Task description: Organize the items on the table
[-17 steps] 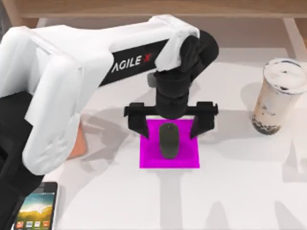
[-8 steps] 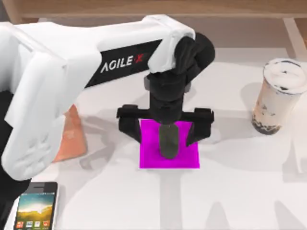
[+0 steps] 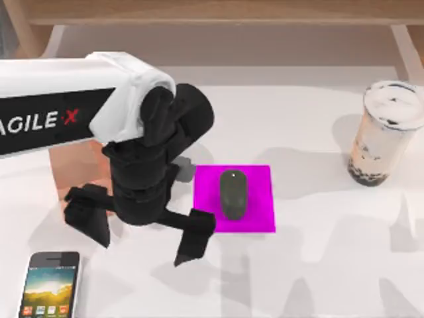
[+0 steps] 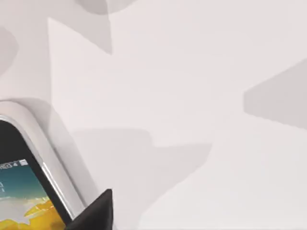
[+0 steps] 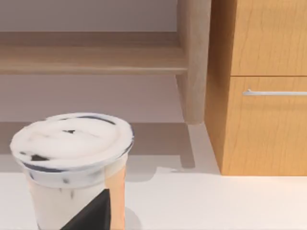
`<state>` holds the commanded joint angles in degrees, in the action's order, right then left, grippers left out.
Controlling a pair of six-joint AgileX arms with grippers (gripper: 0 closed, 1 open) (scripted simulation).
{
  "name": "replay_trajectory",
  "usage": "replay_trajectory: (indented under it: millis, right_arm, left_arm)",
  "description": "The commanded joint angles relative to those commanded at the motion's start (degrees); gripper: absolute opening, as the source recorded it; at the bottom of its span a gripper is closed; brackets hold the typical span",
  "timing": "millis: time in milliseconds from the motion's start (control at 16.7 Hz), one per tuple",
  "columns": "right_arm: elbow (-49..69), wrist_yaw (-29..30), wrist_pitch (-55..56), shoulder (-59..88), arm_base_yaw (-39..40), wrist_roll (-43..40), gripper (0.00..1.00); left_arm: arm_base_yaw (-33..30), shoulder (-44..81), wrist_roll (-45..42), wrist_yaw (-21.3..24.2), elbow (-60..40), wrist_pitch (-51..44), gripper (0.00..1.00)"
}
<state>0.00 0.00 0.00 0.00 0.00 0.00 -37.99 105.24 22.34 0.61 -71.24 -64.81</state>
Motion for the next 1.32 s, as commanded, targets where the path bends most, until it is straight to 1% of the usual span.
replay_trajectory:
  millis: [180,360,540,660,780,1080,1200,1320]
  right_arm:
    - [0.00,0.00,0.00,0.00,0.00,0.00,1.00]
    - [0.00,0.00,0.00,0.00,0.00,0.00,1.00]
    - [0.00,0.00,0.00,0.00,0.00,0.00,1.00]
    - [0.00,0.00,0.00,0.00,0.00,0.00,1.00]
    - [0.00,0.00,0.00,0.00,0.00,0.00,1.00]
    - [0.00,0.00,0.00,0.00,0.00,0.00,1.00]
    - [0.00,0.00,0.00,0.00,0.00,0.00,1.00]
    - [0.00,0.00,0.00,0.00,0.00,0.00,1.00]
  left_arm:
    - [4.92,-10.88,-2.81,-0.35,11.85,1.88,1.00]
    - [10.77,-20.30,-3.73,-0.83,21.06,4.13,1.00]
    - [16.17,-27.53,-3.40,-1.28,27.09,6.33,1.00]
    - [18.65,-30.55,-2.99,-1.48,29.25,7.52,1.00]
    - [19.53,-31.55,-2.80,-1.54,29.94,8.00,1.00]
    - [19.31,-31.26,-2.82,-1.51,29.89,8.03,1.00]
    - [19.51,-30.28,-2.80,-1.55,31.07,10.17,1.00]
    - [19.65,-28.34,-2.96,-1.56,33.23,14.38,1.00]
